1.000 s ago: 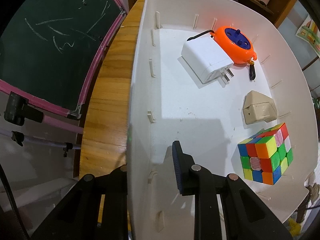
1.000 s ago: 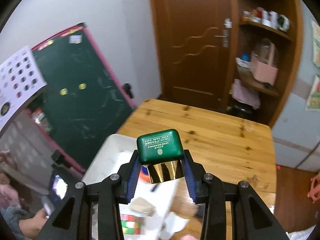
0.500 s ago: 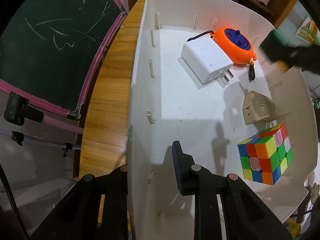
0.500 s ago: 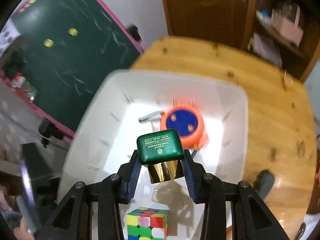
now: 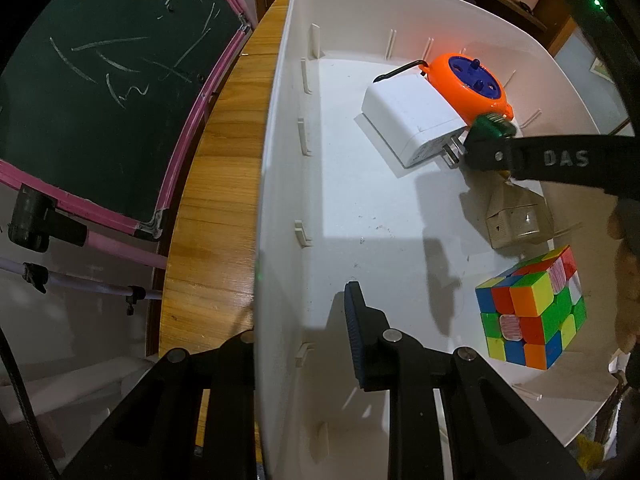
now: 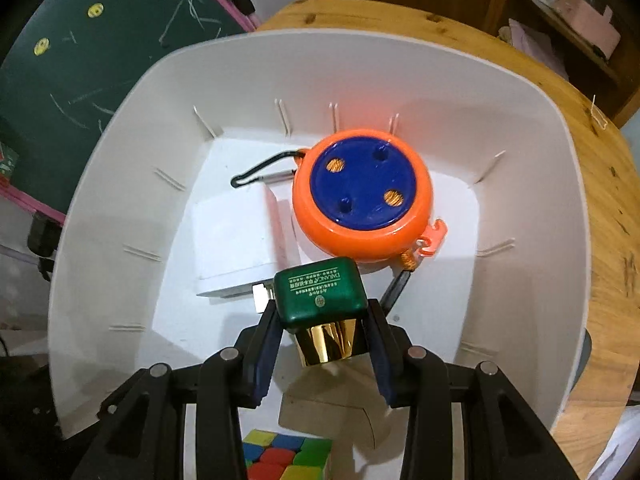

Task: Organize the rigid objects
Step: 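Carry the jar into the tray beside the charger and release it, then move the right tool to the black plug adapter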

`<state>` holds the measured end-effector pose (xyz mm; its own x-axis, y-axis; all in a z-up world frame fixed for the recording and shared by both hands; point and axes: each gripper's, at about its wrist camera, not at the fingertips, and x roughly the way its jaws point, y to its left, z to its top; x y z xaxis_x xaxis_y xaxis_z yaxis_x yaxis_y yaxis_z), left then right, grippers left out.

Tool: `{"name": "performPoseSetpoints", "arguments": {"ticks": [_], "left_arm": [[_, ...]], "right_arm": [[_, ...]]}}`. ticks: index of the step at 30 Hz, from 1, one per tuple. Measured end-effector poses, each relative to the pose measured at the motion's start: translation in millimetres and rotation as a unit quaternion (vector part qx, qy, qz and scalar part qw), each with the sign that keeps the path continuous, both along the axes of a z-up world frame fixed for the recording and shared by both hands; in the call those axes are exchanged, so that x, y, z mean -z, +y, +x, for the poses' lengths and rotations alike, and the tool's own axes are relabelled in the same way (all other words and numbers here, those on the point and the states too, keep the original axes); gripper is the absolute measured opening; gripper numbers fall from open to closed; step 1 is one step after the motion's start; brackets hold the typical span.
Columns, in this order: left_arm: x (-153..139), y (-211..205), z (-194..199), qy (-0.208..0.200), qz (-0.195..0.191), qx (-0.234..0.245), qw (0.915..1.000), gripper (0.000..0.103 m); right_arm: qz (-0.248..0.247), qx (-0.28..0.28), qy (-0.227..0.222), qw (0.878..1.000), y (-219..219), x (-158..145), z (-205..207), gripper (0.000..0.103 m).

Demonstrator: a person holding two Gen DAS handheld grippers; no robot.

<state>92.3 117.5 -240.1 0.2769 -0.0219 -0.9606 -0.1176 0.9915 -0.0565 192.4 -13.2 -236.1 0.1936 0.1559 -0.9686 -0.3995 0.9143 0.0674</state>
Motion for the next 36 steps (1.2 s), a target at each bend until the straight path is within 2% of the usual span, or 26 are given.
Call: {"name": "performPoseSetpoints", "arguments": {"ticks": [4,6,13,21,22,30,36], "left_arm": [[0,0,0,0.0,0.0,0.0,1.0,0.025],[0,0,0,0.0,0.001,0.0,1.0,0.025],[0,0,0,0.0,0.0,0.0,1.0,0.025],[0,1,0,0.0,0.0,0.0,1.0,0.025],[0,1,0,0.0,-0.001,0.0,1.0,0.025],[0,2,1,0.0,-0.003,0.0,1.0,0.025],[1,3,1,0.002,-0.006,-0.003,1.0,0.025]], "right_arm": [[0.0,-0.004,-0.007,1.0,1,3,-1,0.043],[0.004,-0.003,-0.013,1.0,0,0,-4,0.05],[0.034,-0.009,-0.073,0.997,-9,-37,-30,0.059],[0.068,-0.031,-0.145,0.987,-15,-97,-73,0.059],[0.071,-0.031,-0.149,0.986,-13,-102,-69,0.059],[0.112,-0.018,-0.172,0.979,-28,-129,-93,0.059],[0.115,0.004,-0.194,0.974,-54,-149,-108,0.059]]}}
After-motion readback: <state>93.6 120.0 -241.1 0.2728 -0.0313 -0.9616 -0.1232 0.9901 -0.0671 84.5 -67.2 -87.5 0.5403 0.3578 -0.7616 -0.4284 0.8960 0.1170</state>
